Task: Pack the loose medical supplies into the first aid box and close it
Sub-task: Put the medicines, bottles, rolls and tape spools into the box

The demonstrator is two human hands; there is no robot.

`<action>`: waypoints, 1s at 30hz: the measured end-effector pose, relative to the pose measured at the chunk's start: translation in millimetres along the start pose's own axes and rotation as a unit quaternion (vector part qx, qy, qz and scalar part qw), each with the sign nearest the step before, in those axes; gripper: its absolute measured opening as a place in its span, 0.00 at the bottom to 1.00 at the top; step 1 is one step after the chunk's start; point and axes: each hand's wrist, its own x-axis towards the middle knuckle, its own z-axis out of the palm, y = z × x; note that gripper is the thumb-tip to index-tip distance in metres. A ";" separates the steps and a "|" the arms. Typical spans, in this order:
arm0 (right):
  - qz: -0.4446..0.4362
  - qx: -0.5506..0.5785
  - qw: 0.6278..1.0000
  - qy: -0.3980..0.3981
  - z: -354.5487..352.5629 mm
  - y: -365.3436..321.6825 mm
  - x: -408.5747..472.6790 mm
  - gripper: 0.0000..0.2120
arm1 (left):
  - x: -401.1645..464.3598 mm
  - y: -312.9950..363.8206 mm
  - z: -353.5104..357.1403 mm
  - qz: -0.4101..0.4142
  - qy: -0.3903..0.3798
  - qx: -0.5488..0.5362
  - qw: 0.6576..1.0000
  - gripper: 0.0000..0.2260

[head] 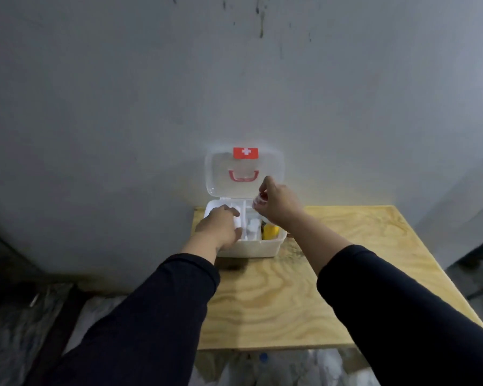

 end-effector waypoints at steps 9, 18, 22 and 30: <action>-0.019 0.024 0.998 -0.060 76.6 -49.8 51.4 0.13 | 29.7 -74.1 9.5 -0.019 -0.022 0.100 0.995 0.36; 0.001 0.015 0.997 -0.073 112.8 -56.2 70.5 0.10 | 39.6 -86.0 14.1 -0.002 0.004 0.082 0.997 0.39; 0.016 0.057 0.997 -0.041 102.7 -51.9 68.8 0.12 | 38.0 -88.5 16.0 0.010 0.007 0.106 0.994 0.40; 0.041 0.007 0.994 -0.097 99.5 -43.9 51.0 0.15 | 35.4 -89.6 17.0 0.019 0.015 0.099 0.995 0.40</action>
